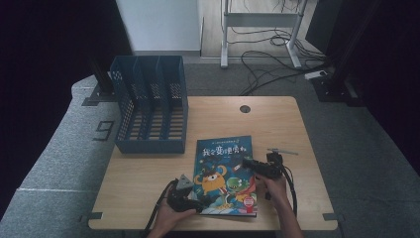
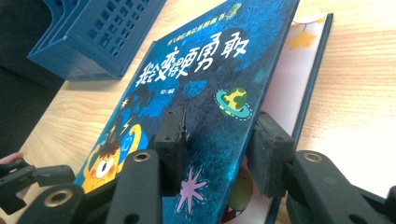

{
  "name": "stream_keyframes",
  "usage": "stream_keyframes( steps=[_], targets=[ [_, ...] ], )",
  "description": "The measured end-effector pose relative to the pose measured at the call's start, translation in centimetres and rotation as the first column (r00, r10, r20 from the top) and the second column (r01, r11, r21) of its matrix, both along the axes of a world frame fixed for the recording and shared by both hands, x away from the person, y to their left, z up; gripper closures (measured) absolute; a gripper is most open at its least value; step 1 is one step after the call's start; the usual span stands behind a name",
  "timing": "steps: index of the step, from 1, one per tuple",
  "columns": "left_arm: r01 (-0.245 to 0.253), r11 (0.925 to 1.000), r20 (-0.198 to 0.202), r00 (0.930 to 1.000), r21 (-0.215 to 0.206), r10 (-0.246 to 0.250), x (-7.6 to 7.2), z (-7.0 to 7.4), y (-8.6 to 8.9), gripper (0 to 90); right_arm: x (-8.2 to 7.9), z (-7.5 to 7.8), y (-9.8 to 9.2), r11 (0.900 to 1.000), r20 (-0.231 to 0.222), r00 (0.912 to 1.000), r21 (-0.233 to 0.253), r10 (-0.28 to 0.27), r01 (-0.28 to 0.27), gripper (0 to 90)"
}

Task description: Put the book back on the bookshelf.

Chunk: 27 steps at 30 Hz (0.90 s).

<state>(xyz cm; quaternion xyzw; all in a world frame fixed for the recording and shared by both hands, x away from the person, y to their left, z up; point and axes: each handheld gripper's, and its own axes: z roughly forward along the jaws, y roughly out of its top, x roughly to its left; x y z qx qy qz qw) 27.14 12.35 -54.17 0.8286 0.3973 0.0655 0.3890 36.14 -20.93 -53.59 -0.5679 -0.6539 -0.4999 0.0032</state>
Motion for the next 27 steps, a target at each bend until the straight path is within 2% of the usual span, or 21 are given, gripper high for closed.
stream_keyframes(
  steps=[10,14,27],
  targets=[
    [0.02,0.9997,-0.015,0.9997,-0.013,-0.02,-0.8,0.1,0.5,15.0,0.1,0.7,-0.1,1.0,0.028,0.9995,0.013,0.014,-0.014,63.4],
    [0.012,0.9999,-0.004,0.9999,-0.011,-0.012,-1.1,0.2,0.6,15.1,0.2,1.3,0.1,1.0,0.047,0.9986,0.01,0.024,-0.025,65.0],
    [0.041,0.9991,-0.001,0.9991,0.002,-0.041,-1.6,0.2,0.3,15.1,0.4,1.0,-0.4,0.999,0.033,0.9988,0.028,0.037,-0.037,65.8]
  ],
)
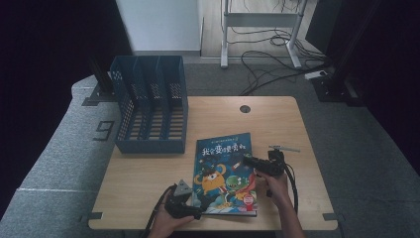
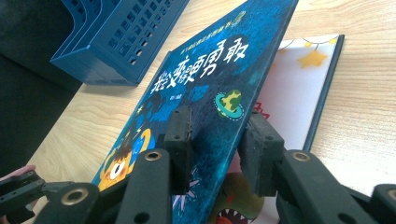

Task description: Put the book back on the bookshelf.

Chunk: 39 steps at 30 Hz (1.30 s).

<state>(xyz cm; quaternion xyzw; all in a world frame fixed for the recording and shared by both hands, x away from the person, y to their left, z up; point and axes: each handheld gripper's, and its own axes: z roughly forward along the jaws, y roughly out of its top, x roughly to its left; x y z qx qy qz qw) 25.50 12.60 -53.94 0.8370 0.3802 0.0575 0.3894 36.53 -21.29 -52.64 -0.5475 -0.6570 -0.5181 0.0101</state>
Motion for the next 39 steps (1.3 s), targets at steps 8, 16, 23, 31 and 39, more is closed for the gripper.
stream_keyframes(
  steps=[8,16,23,31,39],
  targets=[
    [0.003,1.0,-0.005,1.0,0.005,-0.002,-0.1,-0.2,-0.2,13.7,0.1,-0.5,-0.3,1.0,-0.015,0.9998,0.006,-0.013,0.013,65.7],
    [0.012,0.9999,-0.012,0.9999,0.003,-0.012,-0.2,-0.2,-0.2,13.4,-0.1,-0.2,-0.5,1.0,-0.004,0.9998,-0.001,-0.02,0.02,66.9],
    [0.022,0.9995,-0.009,0.9997,0.022,-0.022,-0.4,-0.2,-0.5,12.8,-0.2,-0.2,-0.9,0.999,0.0,0.9991,-0.02,-0.043,0.043,68.5],
    [0.025,0.9996,-0.015,0.9996,0.015,-0.025,-0.3,-0.2,-0.4,12.3,-0.2,-0.3,-1.2,0.999,-0.015,0.9989,0.026,-0.043,0.044,70.3],
    [0.047,0.998,-0.004,0.9989,0.043,-0.047,-0.7,-0.1,-0.7,9.9,-0.2,-0.3,-1.2,0.998,-0.012,0.9989,0.045,-0.046,0.046,71.1]
  ],
)
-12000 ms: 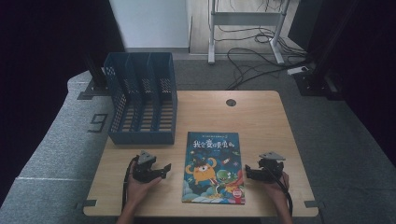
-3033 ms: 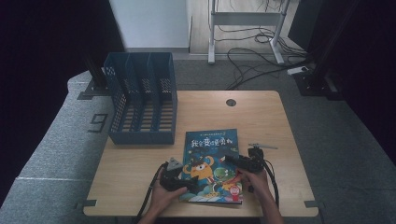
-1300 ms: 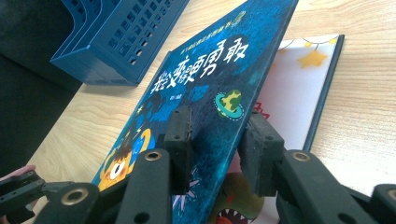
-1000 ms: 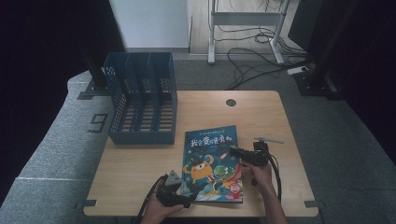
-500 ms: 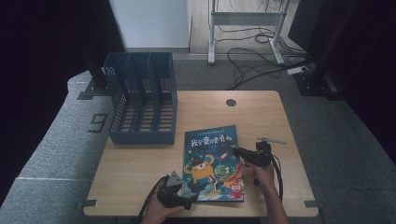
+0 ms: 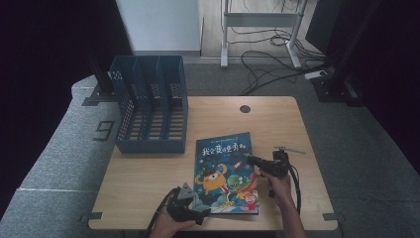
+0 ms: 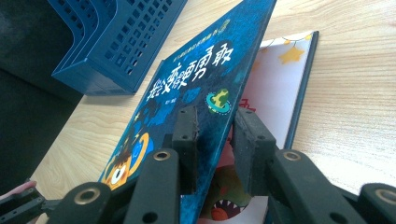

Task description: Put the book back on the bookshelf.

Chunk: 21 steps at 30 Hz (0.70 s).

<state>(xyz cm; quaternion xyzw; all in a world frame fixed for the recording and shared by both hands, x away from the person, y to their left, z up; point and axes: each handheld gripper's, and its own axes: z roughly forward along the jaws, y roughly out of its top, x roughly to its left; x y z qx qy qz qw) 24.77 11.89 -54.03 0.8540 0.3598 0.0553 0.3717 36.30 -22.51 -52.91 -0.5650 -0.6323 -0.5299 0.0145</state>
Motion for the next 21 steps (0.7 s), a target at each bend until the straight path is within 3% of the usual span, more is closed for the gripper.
stream_keyframes(
  steps=[10,21],
  targets=[
    [0.006,0.9996,0.004,1.0,0.027,-0.006,-0.1,-0.29,-0.24,6.5,0.02,-0.05,-0.04,1.0,0.001,1.0,0.001,0.002,-0.002,71.2],
    [0.01,0.9999,0.002,1.0,-0.01,-0.01,0.31,-0.5,0.03,4.7,-0.08,0.2,-0.04,1.0,0.011,0.9999,0.008,0.002,-0.002,71.8]
  ],
)
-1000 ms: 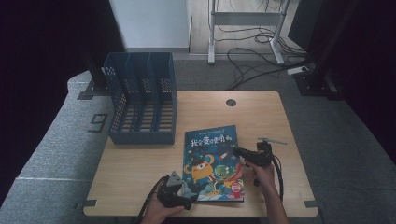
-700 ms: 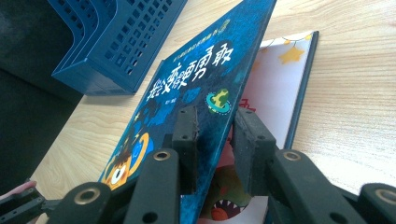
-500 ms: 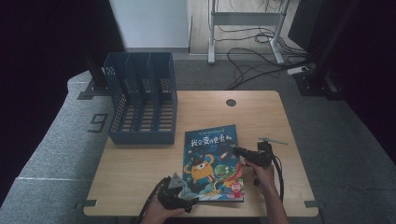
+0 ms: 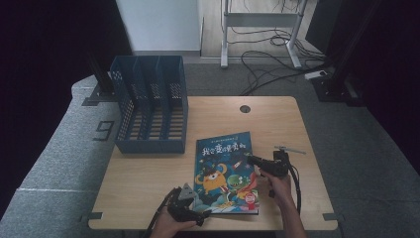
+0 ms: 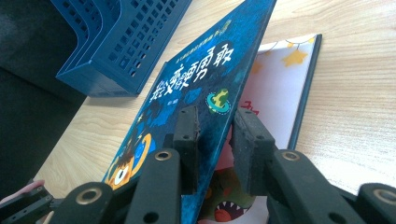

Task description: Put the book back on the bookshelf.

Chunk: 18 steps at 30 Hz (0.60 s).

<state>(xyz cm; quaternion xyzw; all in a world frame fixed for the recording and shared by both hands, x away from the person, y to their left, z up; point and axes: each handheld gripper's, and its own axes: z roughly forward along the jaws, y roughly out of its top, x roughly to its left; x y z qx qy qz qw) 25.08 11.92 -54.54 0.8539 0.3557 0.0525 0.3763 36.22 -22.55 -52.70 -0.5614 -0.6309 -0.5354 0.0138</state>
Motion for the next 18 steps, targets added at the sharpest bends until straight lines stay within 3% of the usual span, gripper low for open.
stream_keyframes(
  steps=[15,18],
  targets=[
    [-0.006,0.9999,-0.009,0.9999,-0.013,0.006,0.52,0.01,0.29,4.8,-0.01,0.31,-0.27,1.0,0.006,1.0,0.002,-0.006,0.006,71.3],
    [-0.006,0.9999,-0.008,0.9999,-0.013,0.006,0.53,0.02,0.28,5.5,0.18,0.29,-0.19,1.0,0.0,1.0,-0.019,0.007,-0.007,69.8]
  ],
)
